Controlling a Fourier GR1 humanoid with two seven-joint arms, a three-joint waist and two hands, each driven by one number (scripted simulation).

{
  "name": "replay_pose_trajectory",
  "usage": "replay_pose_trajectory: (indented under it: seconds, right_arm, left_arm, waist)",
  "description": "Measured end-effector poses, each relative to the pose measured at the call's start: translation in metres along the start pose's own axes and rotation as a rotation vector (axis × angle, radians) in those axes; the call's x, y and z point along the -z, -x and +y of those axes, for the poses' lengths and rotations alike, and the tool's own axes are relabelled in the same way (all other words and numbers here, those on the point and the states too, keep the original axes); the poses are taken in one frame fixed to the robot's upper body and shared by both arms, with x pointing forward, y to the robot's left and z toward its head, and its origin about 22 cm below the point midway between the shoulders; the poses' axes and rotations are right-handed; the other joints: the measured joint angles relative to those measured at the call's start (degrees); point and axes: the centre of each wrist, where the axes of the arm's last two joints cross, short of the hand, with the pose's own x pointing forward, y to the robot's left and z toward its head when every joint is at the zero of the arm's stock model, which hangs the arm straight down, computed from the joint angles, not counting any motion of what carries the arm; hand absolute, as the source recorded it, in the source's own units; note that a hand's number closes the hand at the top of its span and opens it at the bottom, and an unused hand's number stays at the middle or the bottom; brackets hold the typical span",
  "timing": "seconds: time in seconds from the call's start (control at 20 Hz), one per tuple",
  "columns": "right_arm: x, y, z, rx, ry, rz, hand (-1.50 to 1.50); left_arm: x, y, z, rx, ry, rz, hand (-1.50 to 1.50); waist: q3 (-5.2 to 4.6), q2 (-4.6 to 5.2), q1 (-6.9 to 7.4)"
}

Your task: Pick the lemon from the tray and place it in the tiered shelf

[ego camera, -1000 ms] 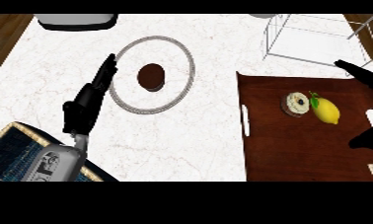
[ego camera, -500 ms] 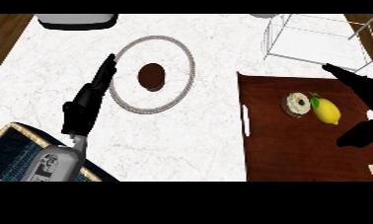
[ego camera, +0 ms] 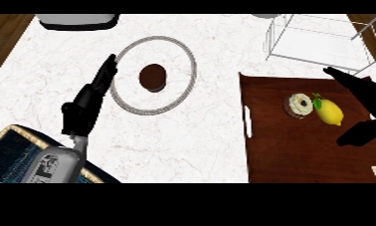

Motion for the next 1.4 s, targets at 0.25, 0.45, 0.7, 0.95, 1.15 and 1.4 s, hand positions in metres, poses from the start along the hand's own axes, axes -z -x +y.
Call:
replay_pose_trajectory:
  seconds: [0.25, 0.45, 0.7, 0.95, 1.15, 1.4]
  right_arm:
    - [0.013, 0.003, 0.011, 0.005, -0.003, 0.005, -1.50]
    - [0.018, 0.005, 0.024, 0.004, -0.018, 0.002, -1.50]
    - [0.022, 0.012, 0.027, -0.004, -0.032, -0.001, -1.50]
    - [0.022, 0.019, 0.039, -0.019, -0.060, -0.004, 1.50]
    - [0.022, 0.023, 0.042, -0.083, -0.072, -0.030, 1.50]
    - [0.030, 0.010, 0.043, -0.107, -0.035, -0.053, 1.50]
  left_arm:
    - [-0.001, -0.003, -0.003, 0.007, -0.006, 0.003, 0.00]
    - [-0.003, -0.004, 0.000, 0.001, -0.002, 0.001, 0.00]
    - [-0.001, 0.002, 0.001, -0.003, 0.002, -0.007, 0.00]
    - [-0.001, -0.001, 0.002, -0.003, 0.001, -0.001, 0.00]
    - [0.000, 0.000, 0.003, -0.006, 0.003, 0.019, 0.00]
    - [-0.001, 0.002, 0.003, -0.011, -0.002, 0.004, 0.00]
  waist:
    - [-0.04, 0.04, 0.13]
    - [-0.16, 0.10, 0.05]
    - [0.08, -0.03, 0.02]
    - [0.01, -0.03, -0.02]
    - [-0.06, -0.07, -0.03]
    - [-0.03, -0.15, -0.10]
